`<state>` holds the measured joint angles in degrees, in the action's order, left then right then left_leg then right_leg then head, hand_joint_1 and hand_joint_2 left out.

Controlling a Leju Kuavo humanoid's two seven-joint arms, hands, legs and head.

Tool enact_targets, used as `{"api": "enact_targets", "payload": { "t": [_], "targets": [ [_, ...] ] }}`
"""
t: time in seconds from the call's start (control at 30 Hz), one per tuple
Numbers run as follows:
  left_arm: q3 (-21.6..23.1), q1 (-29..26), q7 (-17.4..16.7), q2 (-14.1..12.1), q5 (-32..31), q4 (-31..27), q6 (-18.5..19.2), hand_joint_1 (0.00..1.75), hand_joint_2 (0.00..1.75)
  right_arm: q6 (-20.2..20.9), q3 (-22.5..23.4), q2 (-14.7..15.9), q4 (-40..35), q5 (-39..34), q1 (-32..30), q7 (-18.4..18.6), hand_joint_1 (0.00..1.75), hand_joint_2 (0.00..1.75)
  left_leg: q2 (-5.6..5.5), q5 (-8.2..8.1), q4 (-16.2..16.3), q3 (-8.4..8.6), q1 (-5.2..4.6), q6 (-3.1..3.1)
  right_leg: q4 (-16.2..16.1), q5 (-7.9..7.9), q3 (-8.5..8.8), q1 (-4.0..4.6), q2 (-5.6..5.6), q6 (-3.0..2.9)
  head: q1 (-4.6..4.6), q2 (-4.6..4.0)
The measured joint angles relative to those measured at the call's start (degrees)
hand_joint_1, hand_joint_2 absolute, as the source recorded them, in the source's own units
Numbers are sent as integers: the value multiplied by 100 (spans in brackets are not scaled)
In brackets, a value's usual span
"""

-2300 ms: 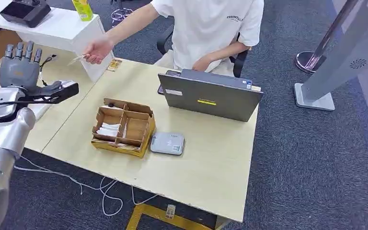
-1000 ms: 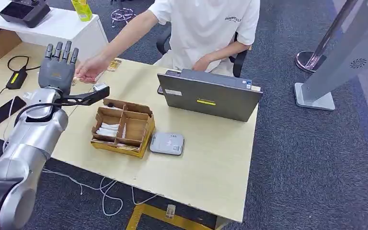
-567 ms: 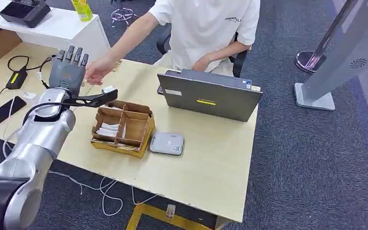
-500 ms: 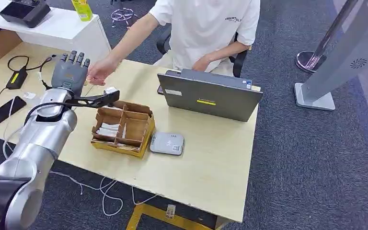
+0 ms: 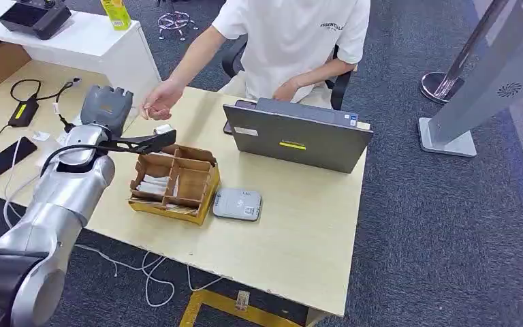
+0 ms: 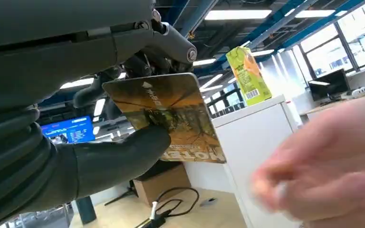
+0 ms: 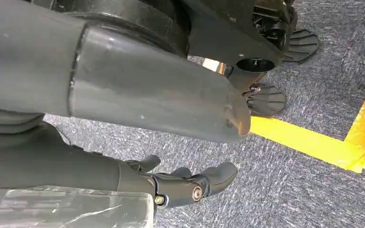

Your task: Pass the card to the sensor for recognition and then transmit it.

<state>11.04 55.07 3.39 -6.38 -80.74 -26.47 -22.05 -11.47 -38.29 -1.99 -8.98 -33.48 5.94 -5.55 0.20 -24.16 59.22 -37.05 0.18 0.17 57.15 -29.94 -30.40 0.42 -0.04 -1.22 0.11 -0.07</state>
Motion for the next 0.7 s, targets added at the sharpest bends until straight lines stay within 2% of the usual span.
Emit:
{"api": "enact_targets", "payload": {
  "t": [0.3, 0.43, 0.53, 0.7],
  "targets": [
    [20, 12, -24, 4, 66, 0, -31, 175, 175, 0, 0, 0, 2, -33, -1, 0, 0, 0, 0, 0, 1, 0, 0, 0, 2, 0, 0, 0, 0, 0, 0, 2],
    [20, -155, 314, 59, 365, -181, -397, 175, 175, -2, 0, 0, 2, -120, -15, -26, 0, 0, 0, 0, 1, 0, -2, 0, 2, 0, 0, -1, 0, 0, 0, 0],
    [37, -668, 509, 151, 525, -825, -459, 175, 175, -22, 0, 0, 2, -223, -48, -57, 0, 0, 0, -1, 1, 1, -7, 1, 2, -1, 0, -6, 0, 2, 0, 0],
    [467, -1820, 359, 341, 570, -2486, -121, 175, 175, -81, 9, -2, 4, -404, -91, -107, 0, 0, -1, -7, 1, -3, -9, 8, -1, -5, -2, -8, -1, 5, 0, 2]
  ]
}}
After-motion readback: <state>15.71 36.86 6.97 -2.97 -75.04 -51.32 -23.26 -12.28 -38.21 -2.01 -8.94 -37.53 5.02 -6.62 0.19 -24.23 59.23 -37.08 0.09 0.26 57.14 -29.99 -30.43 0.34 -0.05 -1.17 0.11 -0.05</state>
